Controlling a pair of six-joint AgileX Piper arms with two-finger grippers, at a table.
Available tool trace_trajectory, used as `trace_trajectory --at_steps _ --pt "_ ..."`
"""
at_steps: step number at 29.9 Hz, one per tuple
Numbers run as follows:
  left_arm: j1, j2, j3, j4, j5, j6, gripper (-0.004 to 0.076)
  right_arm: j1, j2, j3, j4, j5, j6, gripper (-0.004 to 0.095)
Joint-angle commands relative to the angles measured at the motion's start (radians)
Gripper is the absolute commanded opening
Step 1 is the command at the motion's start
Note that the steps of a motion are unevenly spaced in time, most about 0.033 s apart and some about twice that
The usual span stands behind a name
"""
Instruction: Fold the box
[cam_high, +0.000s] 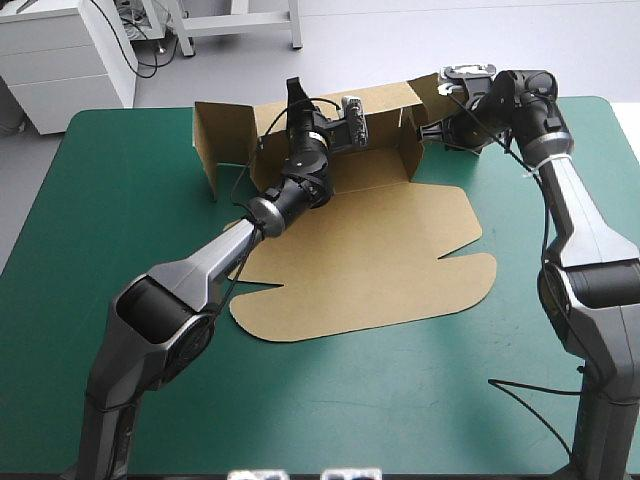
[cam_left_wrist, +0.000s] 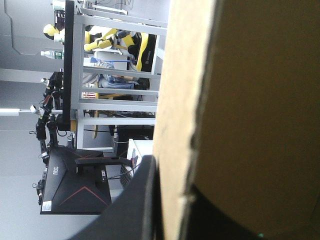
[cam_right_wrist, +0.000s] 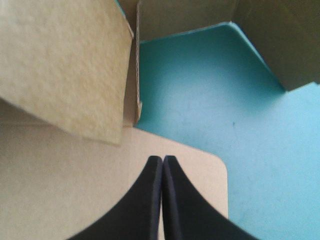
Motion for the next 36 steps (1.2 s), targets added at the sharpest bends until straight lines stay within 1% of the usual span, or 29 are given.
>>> trace_trajectory --at_steps 1,3,12,15,18,21,23,26,28,30,31,33,36 --pt "-0.010 -0.064 -0.031 -0.004 -0.030 -0.024 -0.0008 -0.003 -0.083 -0.032 -0.050 0.080 -0.015 -0.0017" --pt "-0.010 -0.064 -0.031 -0.004 -0.030 -0.024 -0.0008 -0.003 -0.104 -0.032 -0.088 0.126 -0.015 -0.0017" --pt "-0.010 -0.064 -0.031 -0.006 -0.009 -0.024 -0.0008 -0.003 -0.278 -0.022 -0.097 0.126 -0.031 -0.0017" --pt "-0.010 -0.064 -0.031 -0.010 0.015 -0.024 -0.0008 -0.003 -0.337 0.013 -0.068 0.126 -0.038 -0.0017" --pt "-0.010 -0.064 -0.031 -0.010 0.025 -0.024 -0.0008 -0.003 -0.415 0.089 -0.068 0.126 -0.058 -0.0017" --pt "-0.010 -0.064 -0.031 -0.008 0.025 -0.024 -0.0008 -0.003 -0.493 0.202 -0.098 0.126 -0.063 -0.0018" --pt "-0.010 -0.064 -0.031 -0.006 0.023 -0.024 -0.0008 -0.003 -0.554 0.287 -0.098 0.126 -0.063 -0.0018" --pt "-0.010 -0.064 -0.031 0.004 0.023 -0.024 -0.0008 -0.003 -0.639 0.400 -0.061 0.089 -0.097 -0.0018" --pt "-0.010 -0.064 -0.031 0.007 0.023 -0.024 -0.0008 -0.003 -0.695 0.463 -0.068 0.025 -0.097 -0.0018" --pt "-0.010 -0.064 -0.031 0.007 0.023 -0.024 -0.0008 -0.003 -0.735 0.513 -0.075 -0.066 -0.097 -0.0018" --pt "-0.010 -0.064 -0.031 0.007 0.023 -0.024 -0.0008 -0.003 -0.744 0.526 -0.075 -0.089 -0.095 -0.0018" --pt "-0.010 -0.064 -0.031 0.007 0.021 -0.024 -0.0008 -0.003 -0.750 0.529 -0.075 -0.099 -0.093 -0.0018" --pt "-0.010 -0.064 -0.031 0.007 0.021 -0.020 -0.0008 -0.003 -0.746 0.529 -0.075 -0.074 -0.093 -0.0018"
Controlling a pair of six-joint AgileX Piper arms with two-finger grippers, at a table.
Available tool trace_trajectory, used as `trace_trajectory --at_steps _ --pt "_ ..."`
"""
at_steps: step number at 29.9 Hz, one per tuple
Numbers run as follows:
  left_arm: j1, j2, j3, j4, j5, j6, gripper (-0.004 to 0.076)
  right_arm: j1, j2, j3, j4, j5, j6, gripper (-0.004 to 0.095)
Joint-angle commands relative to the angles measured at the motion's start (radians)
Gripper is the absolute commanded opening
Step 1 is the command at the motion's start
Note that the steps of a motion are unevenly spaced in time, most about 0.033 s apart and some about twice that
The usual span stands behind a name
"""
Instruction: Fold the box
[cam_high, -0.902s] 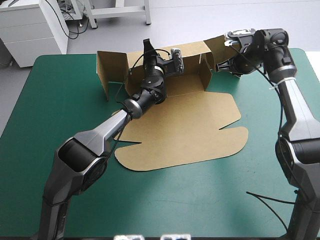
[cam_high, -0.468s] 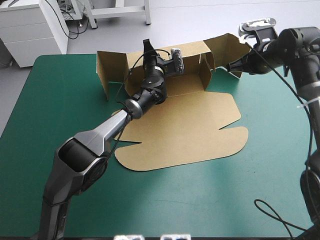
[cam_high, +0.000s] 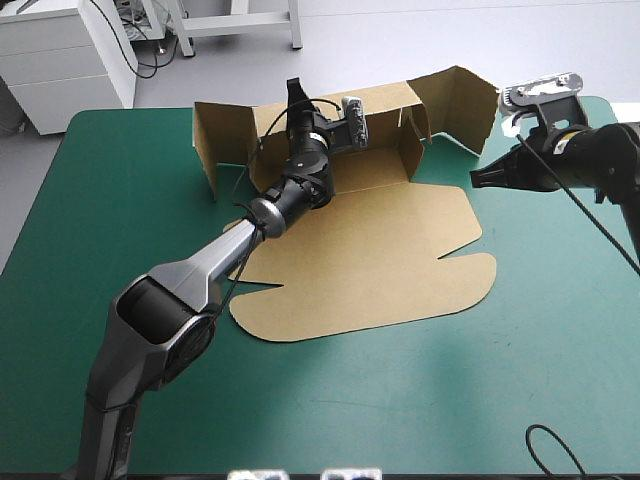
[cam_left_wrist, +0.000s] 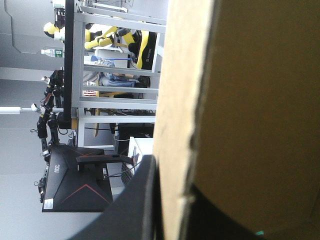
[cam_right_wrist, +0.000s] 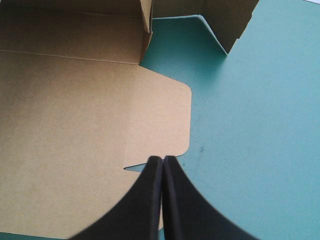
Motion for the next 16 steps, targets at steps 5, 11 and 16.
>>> trace_trajectory --at_steps 5,11,16 --pt "-0.006 -0.064 -0.031 0.003 0.004 -0.019 -0.0008 -0.003 -0.022 -0.011 -0.022 -0.049 -0.007 -0.0018" --pt "-0.006 -0.087 -0.031 -0.001 0.001 -0.021 -0.0008 -0.006 -0.022 -0.011 -0.035 -0.035 -0.007 -0.0018" --pt "-0.006 -0.168 -0.031 -0.032 -0.008 -0.023 -0.0008 -0.006 -0.022 -0.011 -0.035 -0.036 -0.001 -0.0018"
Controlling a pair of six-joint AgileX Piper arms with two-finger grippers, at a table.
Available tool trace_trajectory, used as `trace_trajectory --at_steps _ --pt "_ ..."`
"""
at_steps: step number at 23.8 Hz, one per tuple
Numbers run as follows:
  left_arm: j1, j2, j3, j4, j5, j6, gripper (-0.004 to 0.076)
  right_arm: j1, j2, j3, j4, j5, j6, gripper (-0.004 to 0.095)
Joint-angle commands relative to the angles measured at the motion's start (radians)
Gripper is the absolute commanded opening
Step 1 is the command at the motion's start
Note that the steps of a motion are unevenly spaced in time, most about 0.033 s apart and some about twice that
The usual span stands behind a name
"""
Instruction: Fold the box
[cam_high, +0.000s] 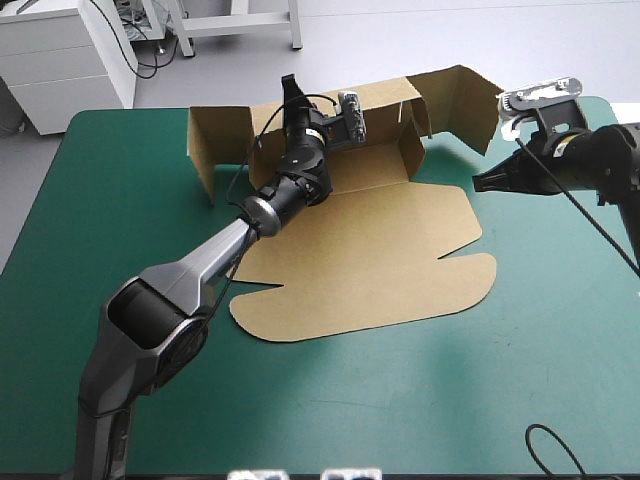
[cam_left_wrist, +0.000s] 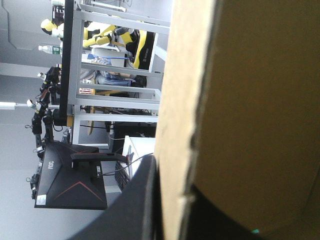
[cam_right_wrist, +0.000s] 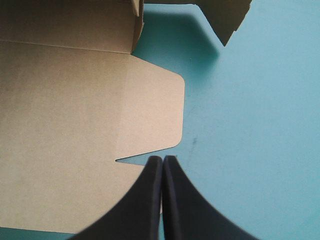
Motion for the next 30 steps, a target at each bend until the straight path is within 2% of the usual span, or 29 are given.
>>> trace_trajectory --at_steps 1,4,7,12,13,16,18,23,30 --pt "-0.006 -0.146 -0.033 -0.016 -0.013 -0.023 -0.0008 -0.006 -0.025 -0.022 -0.007 -0.048 0.001 -0.0018" --pt "-0.006 -0.211 -0.033 -0.055 -0.024 0.005 -0.0008 -0.006 -0.025 -0.022 -0.003 -0.060 0.008 -0.0018" --pt "-0.006 -0.303 -0.033 -0.197 -0.027 0.183 -0.0008 -0.006 -0.025 -0.022 -0.003 -0.064 0.010 -0.0018" --pt "-0.008 -0.414 -0.033 -0.477 -0.003 0.536 -0.0008 -0.006 -0.025 -0.022 -0.003 -0.064 0.026 -0.0018" --pt "-0.008 -0.457 -0.033 -0.555 0.023 0.668 -0.0008 -0.006 -0.025 -0.022 -0.003 -0.069 0.026 -0.0018" --pt "-0.008 -0.542 -0.033 -0.700 0.090 0.922 -0.0008 -0.006 -0.025 -0.022 0.002 -0.096 0.044 -0.0018" --pt "-0.008 -0.580 -0.033 -0.749 0.132 1.031 -0.0007 -0.006 -0.029 -0.022 0.006 -0.121 0.053 -0.0019" --pt "-0.008 -0.576 -0.031 -0.853 0.179 1.045 -0.0008 -0.006 -0.042 -0.022 0.033 -0.146 0.060 -0.0019" --pt "-0.008 -0.468 0.042 -0.860 0.221 1.033 -0.0008 -0.006 -0.044 -0.022 0.039 -0.146 0.061 -0.0019"
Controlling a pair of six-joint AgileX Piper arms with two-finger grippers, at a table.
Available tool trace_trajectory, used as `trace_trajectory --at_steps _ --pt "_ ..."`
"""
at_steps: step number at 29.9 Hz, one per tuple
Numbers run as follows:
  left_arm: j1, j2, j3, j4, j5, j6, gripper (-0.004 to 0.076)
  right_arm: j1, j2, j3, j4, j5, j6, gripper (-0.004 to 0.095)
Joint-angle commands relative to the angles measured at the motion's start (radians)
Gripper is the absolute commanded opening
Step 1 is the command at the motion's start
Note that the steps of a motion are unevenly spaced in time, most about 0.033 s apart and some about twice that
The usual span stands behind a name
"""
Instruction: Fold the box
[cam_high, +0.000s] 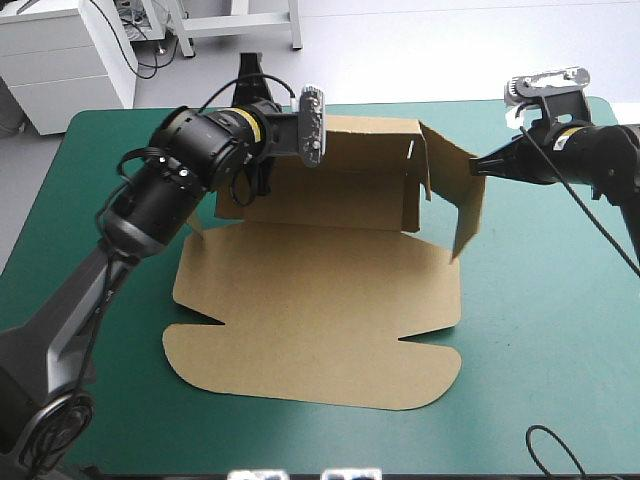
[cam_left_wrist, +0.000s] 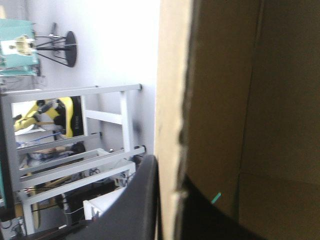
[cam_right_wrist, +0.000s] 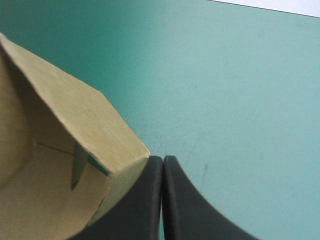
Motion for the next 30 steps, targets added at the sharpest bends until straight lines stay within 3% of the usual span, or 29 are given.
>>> trace_trajectory --at_steps 1,16,22,30 --pt "-0.005 -0.002 0.001 0.006 -0.068 -0.038 -0.0008 -0.006 -0.037 -0.022 0.005 -0.057 0.000 -0.0019" --pt "-0.044 0.151 0.020 0.097 -0.151 -0.203 -0.0008 -0.006 -0.037 -0.022 0.051 -0.048 0.012 -0.0019" --pt "-0.132 0.158 0.141 0.489 -0.222 -0.510 -0.0008 -0.006 -0.037 -0.022 0.051 -0.052 0.019 -0.0019" --pt "-0.216 0.160 0.305 0.898 -0.227 -0.946 -0.0008 -0.006 -0.035 -0.022 0.045 -0.087 0.036 -0.0019"
